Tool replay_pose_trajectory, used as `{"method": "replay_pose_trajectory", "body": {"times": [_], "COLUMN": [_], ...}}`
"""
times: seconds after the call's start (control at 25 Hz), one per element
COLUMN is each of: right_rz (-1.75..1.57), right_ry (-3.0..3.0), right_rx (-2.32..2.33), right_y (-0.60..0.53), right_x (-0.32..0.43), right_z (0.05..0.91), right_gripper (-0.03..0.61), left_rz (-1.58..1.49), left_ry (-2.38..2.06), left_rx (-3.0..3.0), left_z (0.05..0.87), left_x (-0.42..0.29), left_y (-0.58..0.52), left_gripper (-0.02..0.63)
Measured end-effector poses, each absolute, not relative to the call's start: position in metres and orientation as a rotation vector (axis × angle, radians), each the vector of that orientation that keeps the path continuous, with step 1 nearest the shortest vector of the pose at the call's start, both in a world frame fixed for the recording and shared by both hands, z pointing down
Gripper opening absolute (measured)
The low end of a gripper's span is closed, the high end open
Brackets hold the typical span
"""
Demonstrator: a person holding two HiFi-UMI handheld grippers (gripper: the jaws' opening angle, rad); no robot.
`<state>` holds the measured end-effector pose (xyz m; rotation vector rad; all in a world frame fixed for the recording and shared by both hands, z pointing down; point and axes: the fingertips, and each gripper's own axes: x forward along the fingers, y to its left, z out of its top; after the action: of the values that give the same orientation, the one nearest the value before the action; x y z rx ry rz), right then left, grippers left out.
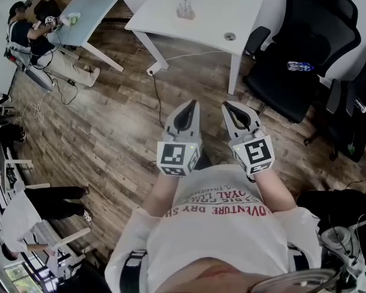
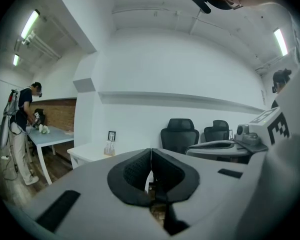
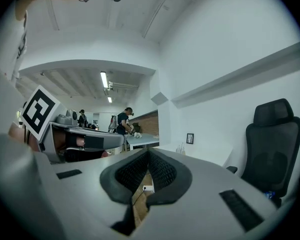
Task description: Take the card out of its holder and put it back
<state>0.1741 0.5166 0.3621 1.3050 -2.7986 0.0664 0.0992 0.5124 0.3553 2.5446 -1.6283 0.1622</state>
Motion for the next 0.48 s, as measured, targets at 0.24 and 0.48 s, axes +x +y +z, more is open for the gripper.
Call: {"method": "replay_pose_trajectory", "body": {"times": [0.24, 0.48], "right_rz": [0.12, 0.107], "right_ry": [-2.803, -2.796], "right_rx": [1.299, 1.287], "right_y": [0.484, 0.428], "right_x": [0.157, 0.129], "right_z": [0.367, 0.363], "right_gripper": [0.025, 0.025], "left_rz": [0.139, 0.081], "left_ry": [-1.643, -1.634], "left_rx": [2.516, 2.52], "left_z": [0.359, 0.354], "left_x": [0.075, 0.045], "left_y": [0.479, 0.42], "left_gripper": [0.025, 0.025]}}
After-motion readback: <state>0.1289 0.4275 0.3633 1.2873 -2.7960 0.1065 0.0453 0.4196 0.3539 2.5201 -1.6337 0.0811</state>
